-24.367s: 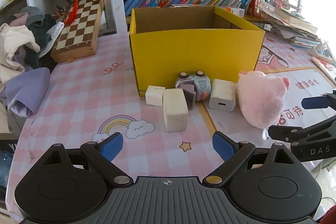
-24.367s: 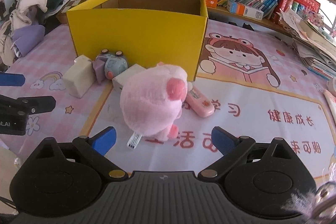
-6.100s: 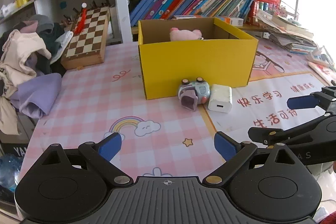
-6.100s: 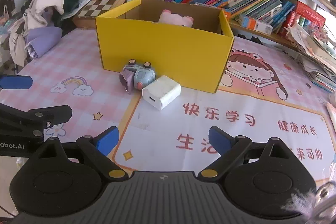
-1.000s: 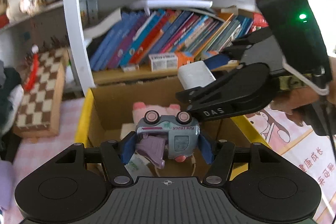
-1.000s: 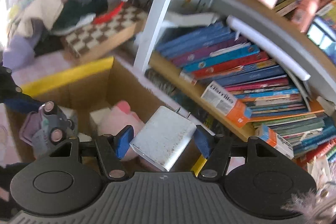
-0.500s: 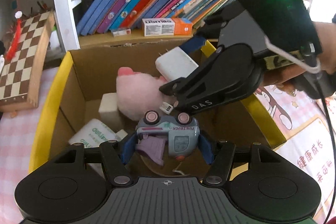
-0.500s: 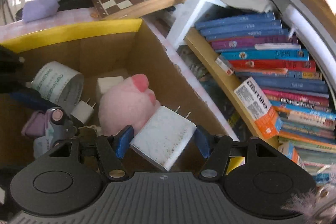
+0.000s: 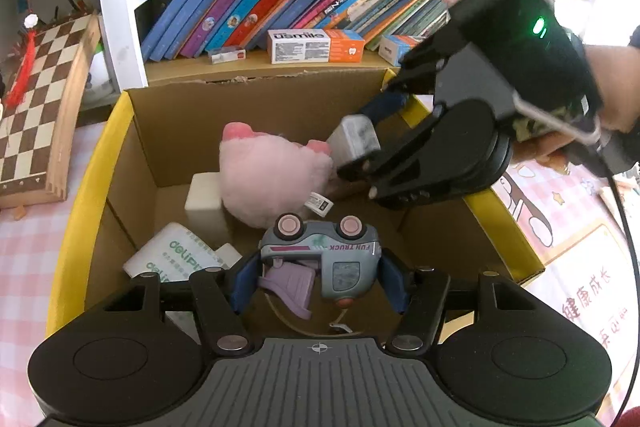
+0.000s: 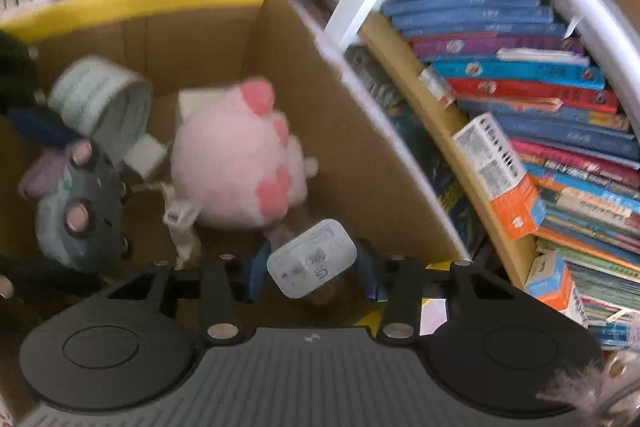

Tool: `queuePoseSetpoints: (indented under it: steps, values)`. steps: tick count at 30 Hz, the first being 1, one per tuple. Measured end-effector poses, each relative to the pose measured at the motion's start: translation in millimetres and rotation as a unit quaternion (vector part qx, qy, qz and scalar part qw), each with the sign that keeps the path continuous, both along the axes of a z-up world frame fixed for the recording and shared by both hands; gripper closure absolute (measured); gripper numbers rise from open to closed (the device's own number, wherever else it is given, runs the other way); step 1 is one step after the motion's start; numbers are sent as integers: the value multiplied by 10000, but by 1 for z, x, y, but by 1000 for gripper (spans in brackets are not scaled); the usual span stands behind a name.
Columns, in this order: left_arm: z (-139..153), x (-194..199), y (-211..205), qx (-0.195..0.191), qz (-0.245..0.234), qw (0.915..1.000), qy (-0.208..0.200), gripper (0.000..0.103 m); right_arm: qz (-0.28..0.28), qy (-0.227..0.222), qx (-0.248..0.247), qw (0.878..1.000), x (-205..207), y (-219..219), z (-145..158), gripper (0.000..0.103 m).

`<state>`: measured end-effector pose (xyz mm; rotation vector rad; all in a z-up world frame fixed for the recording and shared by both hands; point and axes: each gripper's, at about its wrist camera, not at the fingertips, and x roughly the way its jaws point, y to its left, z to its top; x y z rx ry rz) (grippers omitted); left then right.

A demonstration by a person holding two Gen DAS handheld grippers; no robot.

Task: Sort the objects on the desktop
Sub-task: 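Lower into the box and open left tool while right tool releases the charger, then withdraw both open tools from the yellow box back over the desk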

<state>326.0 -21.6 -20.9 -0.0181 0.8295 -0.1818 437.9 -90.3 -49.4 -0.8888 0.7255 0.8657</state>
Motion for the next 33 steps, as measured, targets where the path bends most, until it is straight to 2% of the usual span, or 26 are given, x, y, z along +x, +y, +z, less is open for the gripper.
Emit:
queuePoseSetpoints:
  steps: [5, 8, 15, 18, 25, 30, 33]
  values:
    - [1, 0, -1, 87, 8, 10000, -25, 38, -66, -23, 46, 10000, 0, 2, -6, 59]
    - [4, -3, -2, 162, 44, 9998, -134, 29, -171, -102, 221, 9996, 1, 0, 1, 52]
    - [19, -16, 1, 181, 222, 9981, -547, 21, -457, -126, 979, 9941, -7, -19, 35, 50]
    - [30, -28, 3, 193, 311, 9962, -795, 18, -761, -255, 1450, 9862, -17, -30, 54, 44]
    - [53, -68, 15, 221, 499, 9891, -1368, 15, -1119, -651, 2173, 9675, -65, -52, 87, 45]
    - [60, -101, 26, 156, 702, 9850, -1568, 14, -1607, -860, 2672, 9462, -113, -65, 98, 41]
    - [61, -123, 32, 130, 829, 9819, -1698, 9, -1777, -1044, 2860, 9358, -149, -69, 96, 37]
